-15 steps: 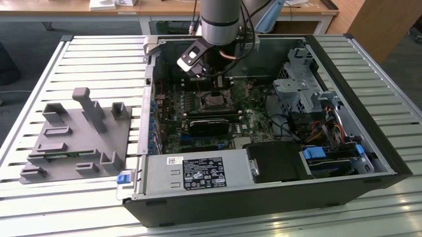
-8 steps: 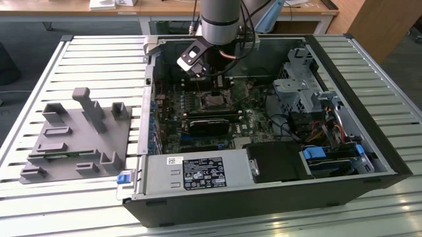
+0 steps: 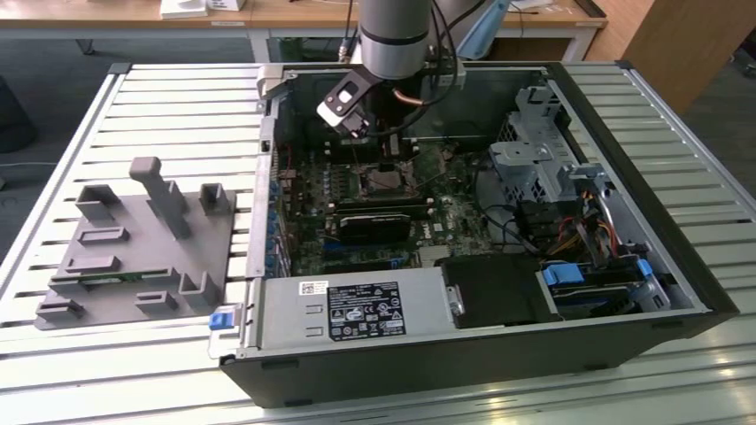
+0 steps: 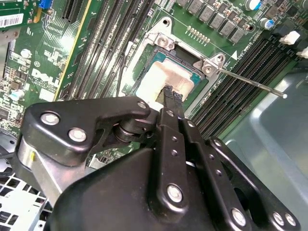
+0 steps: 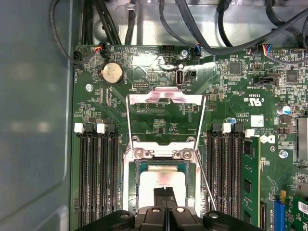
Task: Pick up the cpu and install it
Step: 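Close the cpu cover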
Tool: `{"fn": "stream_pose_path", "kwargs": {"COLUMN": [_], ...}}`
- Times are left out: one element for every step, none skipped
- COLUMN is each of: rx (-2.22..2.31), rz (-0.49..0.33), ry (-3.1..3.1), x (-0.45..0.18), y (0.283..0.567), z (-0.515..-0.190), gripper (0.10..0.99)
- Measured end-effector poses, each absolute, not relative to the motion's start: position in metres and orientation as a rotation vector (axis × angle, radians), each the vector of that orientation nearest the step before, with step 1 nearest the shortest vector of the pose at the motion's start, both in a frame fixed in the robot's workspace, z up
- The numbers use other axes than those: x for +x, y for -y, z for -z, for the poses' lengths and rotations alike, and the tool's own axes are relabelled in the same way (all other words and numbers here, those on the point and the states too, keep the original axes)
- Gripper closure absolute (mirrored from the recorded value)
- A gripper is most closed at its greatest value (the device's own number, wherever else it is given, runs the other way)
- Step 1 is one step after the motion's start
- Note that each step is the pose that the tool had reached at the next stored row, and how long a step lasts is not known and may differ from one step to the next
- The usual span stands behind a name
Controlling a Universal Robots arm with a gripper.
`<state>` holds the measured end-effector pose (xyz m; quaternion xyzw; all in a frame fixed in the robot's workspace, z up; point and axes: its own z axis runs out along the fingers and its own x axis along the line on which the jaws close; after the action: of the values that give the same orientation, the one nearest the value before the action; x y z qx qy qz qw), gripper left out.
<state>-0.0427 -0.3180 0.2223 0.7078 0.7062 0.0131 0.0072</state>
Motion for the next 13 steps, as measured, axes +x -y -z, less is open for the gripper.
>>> {"fn": "stream_pose_path", "kwargs": {"rx": [2.214, 2.214, 2.214, 2.214, 2.214, 2.214, 2.214, 2.214, 2.214, 2.214, 2.214, 2.214, 2.214], "rz": [-0.040, -0.040, -0.041, -0.041, -0.041, -0.041, -0.041, -0.041, -0.041, -0.041, -0.041, -0.041, -0.041], "ry": [-2.209, -2.209, -2.209, -2.209, -2.209, -2.209, -2.209, -2.209, -2.209, -2.209, -2.209, -2.209, -2.209], "x": [-0.0427, -0.0427, -0.0427, -0.0427, -0.0427, -0.0427, -0.0427, -0.0427, -0.0427, -0.0427, -0.0427, -0.0427, -0.0427], "y": [0.3180, 0.3180, 0.3180, 0.3180, 0.3180, 0.3180, 0.3180, 0.3180, 0.3180, 0.3179, 0.3180, 0.3180, 0.3180], "z": [-0.2226, -0.2230, -0.2233, -0.2238, -0.2242, -0.2249, -0.2255, -0.2262, -0.2265, -0.2265, -0.2268, -0.2271, -0.2273], "gripper": [0.980, 0.980, 0.980, 0.980, 0.980, 0.980, 0.980, 0.980, 0.980, 0.980, 0.980, 0.980, 0.980]}}
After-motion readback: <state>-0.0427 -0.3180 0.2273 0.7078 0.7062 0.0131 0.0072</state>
